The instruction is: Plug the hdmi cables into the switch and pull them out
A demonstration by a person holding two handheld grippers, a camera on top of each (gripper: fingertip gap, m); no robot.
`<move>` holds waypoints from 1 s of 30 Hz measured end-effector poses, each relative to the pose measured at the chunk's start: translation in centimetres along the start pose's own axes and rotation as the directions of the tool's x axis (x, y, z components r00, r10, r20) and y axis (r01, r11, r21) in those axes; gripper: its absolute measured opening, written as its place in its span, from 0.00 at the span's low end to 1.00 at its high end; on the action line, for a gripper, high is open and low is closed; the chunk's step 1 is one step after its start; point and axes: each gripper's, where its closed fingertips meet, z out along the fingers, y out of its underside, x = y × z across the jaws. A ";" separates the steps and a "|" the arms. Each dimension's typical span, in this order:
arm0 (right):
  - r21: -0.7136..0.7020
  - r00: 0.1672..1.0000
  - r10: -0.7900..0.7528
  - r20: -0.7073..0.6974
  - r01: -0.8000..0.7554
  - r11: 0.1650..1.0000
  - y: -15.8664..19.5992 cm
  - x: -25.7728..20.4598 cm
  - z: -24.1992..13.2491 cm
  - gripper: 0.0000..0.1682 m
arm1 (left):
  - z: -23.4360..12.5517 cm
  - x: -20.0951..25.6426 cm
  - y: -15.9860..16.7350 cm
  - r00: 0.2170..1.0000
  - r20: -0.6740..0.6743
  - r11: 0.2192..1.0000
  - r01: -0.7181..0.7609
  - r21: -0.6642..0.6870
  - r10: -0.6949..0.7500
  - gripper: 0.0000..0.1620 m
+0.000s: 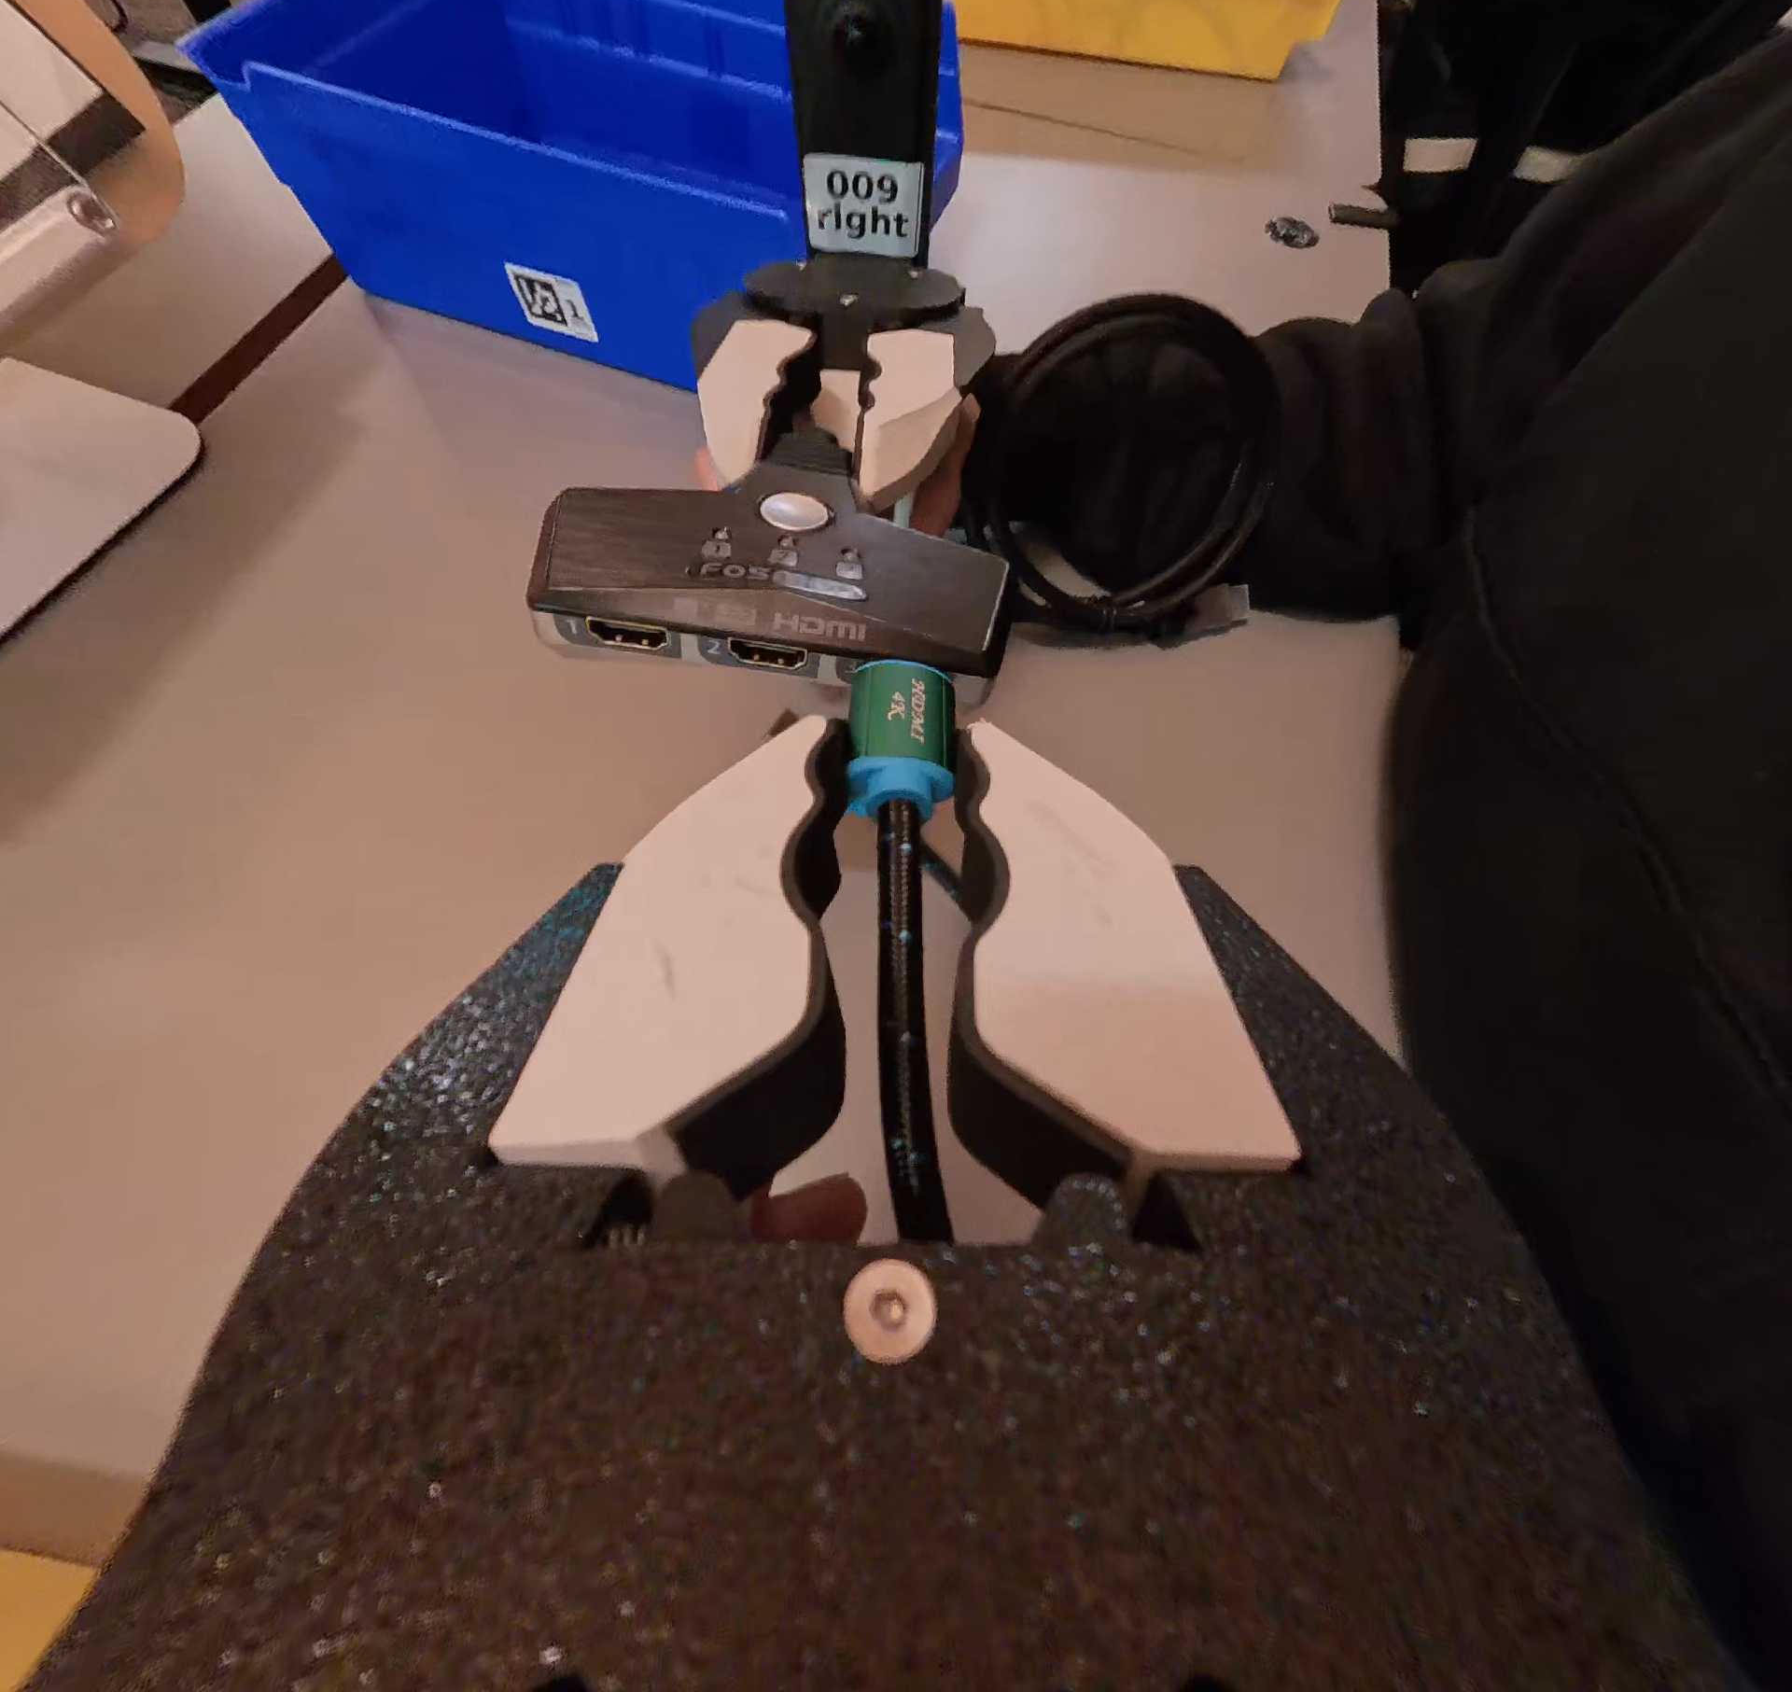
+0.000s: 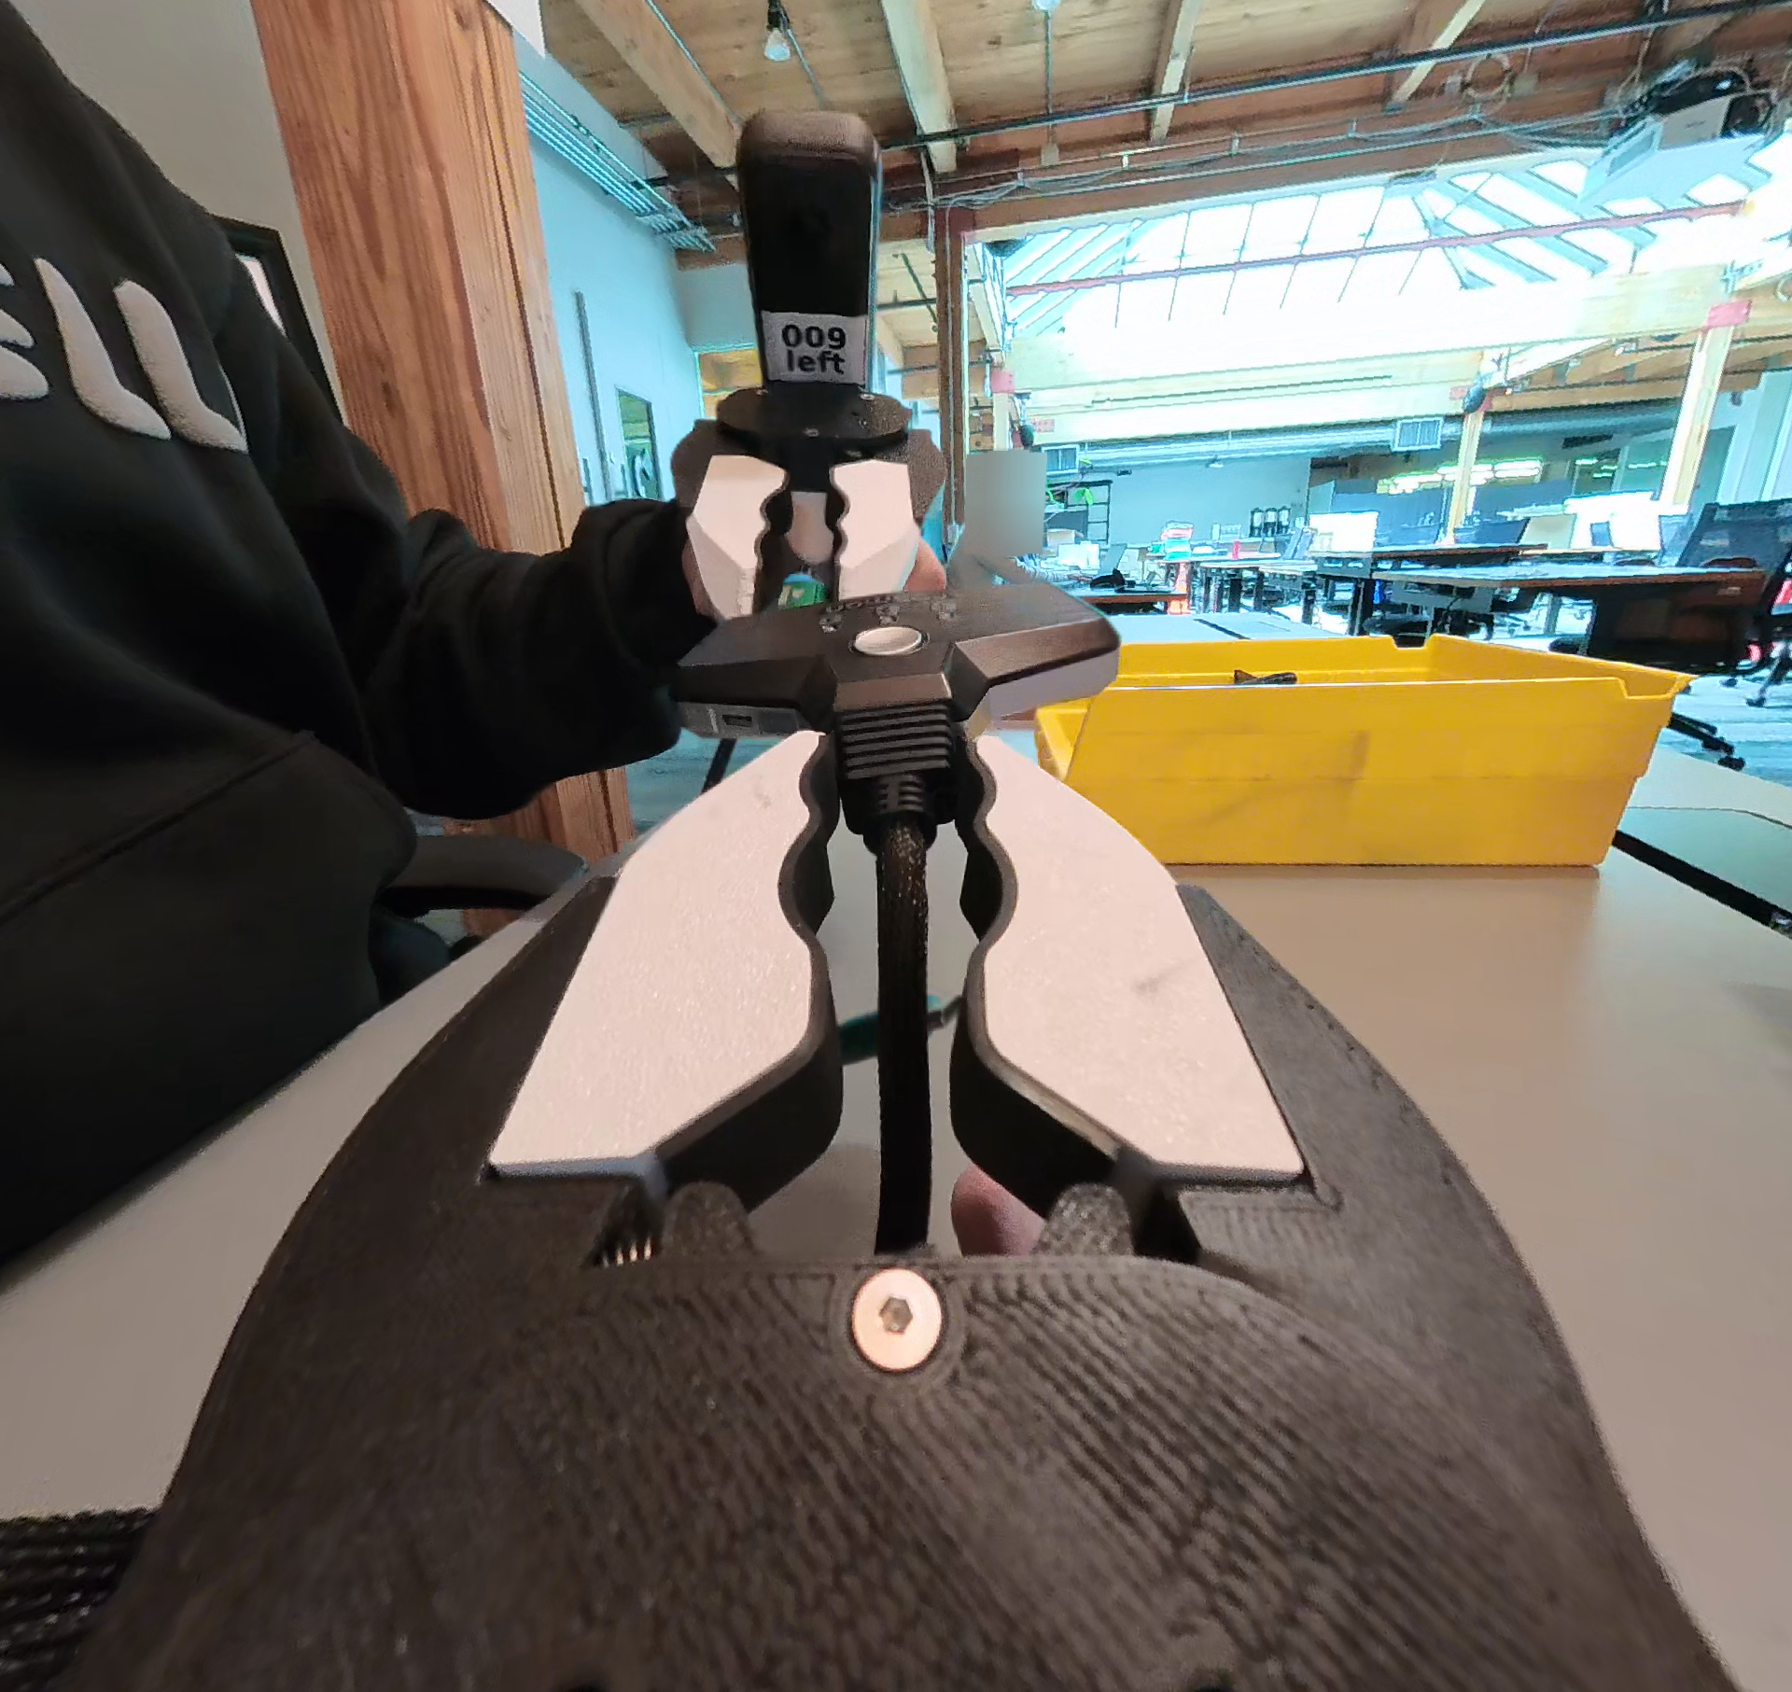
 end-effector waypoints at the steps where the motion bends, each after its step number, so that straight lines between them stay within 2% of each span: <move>1: -0.001 1.000 0.002 0.001 -0.002 1.000 0.0 0.0 0.0 0.14 | -0.1 0.0 -0.4 1.000 -0.012 1.000 0.000 0.019 0.000 0.13; 5: 0.014 1.000 -0.009 -0.012 0.009 1.000 -0.2 0.0 -0.1 0.14 | -0.1 0.0 -1.3 1.000 -0.019 0.998 -0.010 0.057 0.011 0.13; 8: 0.021 0.998 -0.029 -0.048 0.030 0.999 -0.3 0.3 -0.3 0.14 | 0.2 -0.4 -0.4 1.000 0.001 1.000 0.002 0.030 -0.002 0.13; 19: 0.024 1.000 0.018 -0.009 -0.018 1.000 -0.3 0.2 -0.2 0.14 | 0.4 -0.3 -0.2 1.000 0.015 0.989 0.012 0.150 -0.014 0.13; 22: 0.049 1.000 0.007 -0.015 -0.006 0.999 -0.6 0.3 -0.5 0.14 | -0.2 -0.4 -1.5 0.998 0.053 0.966 -0.052 0.253 0.040 0.14; 24: 0.084 0.999 0.013 -0.040 -0.009 0.996 -1.0 0.8 -1.0 0.14 | -2.6 -0.9 -3.6 0.993 0.113 0.916 -0.080 0.394 0.038 0.16; 26: 0.121 0.998 0.021 -0.058 -0.014 0.993 -1.5 1.3 -1.7 0.14 | -6.3 -2.9 -5.0 0.980 0.196 0.862 -0.066 0.503 -0.039 0.23; 27: 0.129 0.998 0.026 -0.065 -0.017 0.992 -1.6 1.5 -1.9 0.14 | -8.3 -5.3 -4.7 0.946 0.295 0.853 -0.041 0.521 -0.135 0.22; 28: 0.135 0.997 0.033 -0.066 -0.024 0.991 -1.7 1.6 -1.9 0.14 | -10.5 -8.5 -3.4 0.870 0.427 0.861 -0.006 0.509 -0.246 0.21; 30: 0.131 0.998 0.038 -0.048 -0.032 0.991 -1.7 1.5 -1.8 0.14 | -14.5 -14.4 1.5 0.646 0.672 0.909 0.085 0.408 -0.362 0.24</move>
